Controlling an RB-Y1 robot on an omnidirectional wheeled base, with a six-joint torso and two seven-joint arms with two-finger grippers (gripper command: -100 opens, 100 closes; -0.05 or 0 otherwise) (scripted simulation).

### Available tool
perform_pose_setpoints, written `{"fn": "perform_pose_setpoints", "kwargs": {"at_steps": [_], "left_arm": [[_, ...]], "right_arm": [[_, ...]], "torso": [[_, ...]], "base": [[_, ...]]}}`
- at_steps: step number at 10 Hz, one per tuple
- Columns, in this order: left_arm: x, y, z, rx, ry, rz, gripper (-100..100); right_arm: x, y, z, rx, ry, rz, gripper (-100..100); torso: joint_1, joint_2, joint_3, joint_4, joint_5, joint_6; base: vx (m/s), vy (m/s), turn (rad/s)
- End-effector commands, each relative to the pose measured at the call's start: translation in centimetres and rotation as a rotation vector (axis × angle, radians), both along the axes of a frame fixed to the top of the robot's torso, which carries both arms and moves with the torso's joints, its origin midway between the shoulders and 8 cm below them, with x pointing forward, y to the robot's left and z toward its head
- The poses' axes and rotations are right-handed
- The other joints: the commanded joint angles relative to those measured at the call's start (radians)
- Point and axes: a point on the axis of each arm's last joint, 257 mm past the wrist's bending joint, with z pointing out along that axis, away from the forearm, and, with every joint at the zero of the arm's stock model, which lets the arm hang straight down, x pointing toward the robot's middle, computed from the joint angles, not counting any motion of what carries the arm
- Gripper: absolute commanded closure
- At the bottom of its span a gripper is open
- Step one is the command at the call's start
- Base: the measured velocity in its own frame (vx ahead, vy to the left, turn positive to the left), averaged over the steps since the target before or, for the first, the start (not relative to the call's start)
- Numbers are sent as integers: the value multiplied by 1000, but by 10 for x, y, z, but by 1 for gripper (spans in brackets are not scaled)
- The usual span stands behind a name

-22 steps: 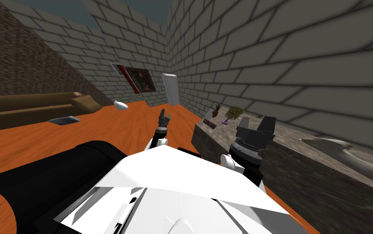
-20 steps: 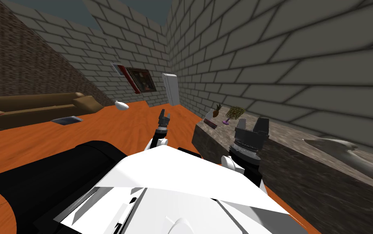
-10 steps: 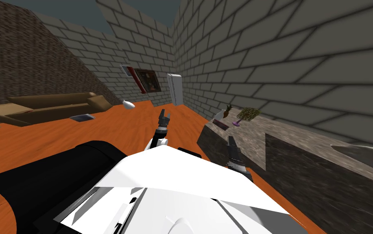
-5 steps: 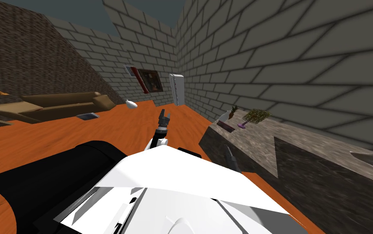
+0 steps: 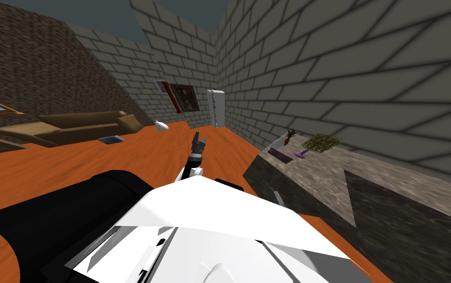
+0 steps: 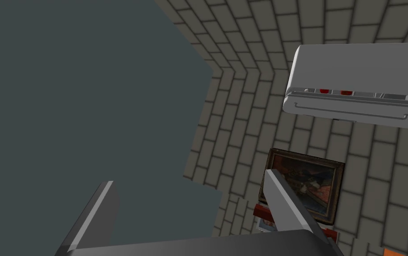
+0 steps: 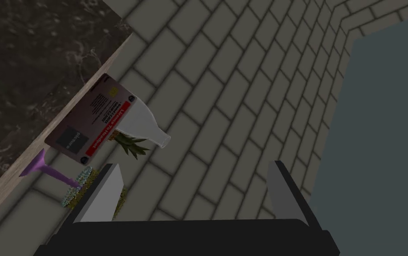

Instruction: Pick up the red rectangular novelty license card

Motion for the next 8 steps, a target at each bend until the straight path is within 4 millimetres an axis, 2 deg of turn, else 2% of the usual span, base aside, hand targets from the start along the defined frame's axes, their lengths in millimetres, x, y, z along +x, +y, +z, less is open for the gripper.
{"fn": "perform_pose_setpoints", "kwargs": {"at_steps": [1,2,3,4,5,6,7,8], "left_arm": [[0,0,0,0,0,0,0],[0,0,0,0,0,0,0],[0,0,0,0,0,0,0],[0,0,0,0,0,0,0],[0,0,0,0,0,0,0],[0,0,0,0,0,0,0],[0,0,0,0,0,0,0],[0,0,0,0,0,0,0]], "right_arm": [[-29,-8,-27,-63,86,2,-100],[-32,-10,-32,-64,98,-1,-100],[-61,-16,-53,-120,170,6,-100],[-64,-17,-56,-121,181,4,-100],[-89,-22,-70,-176,237,20,-100],[-99,-25,-77,-178,264,14,-100],[-126,-33,-93,-236,326,34,-100],[-136,-33,-95,-235,347,29,-100]], "torso": [[0,0,0,0,0,0],[1,-1,-1,0,0,0],[0,-1,-1,0,0,0],[0,-1,-1,0,0,0],[-1,-1,-1,0,0,0],[-1,-2,-1,0,0,0],[-2,-2,-1,0,0,0],[1,-3,-1,-1,0,0]], "base": [[54,126,63],[44,103,27],[50,104,62],[52,89,35],[65,101,67],[55,84,26],[76,131,73],[84,109,26]]}}
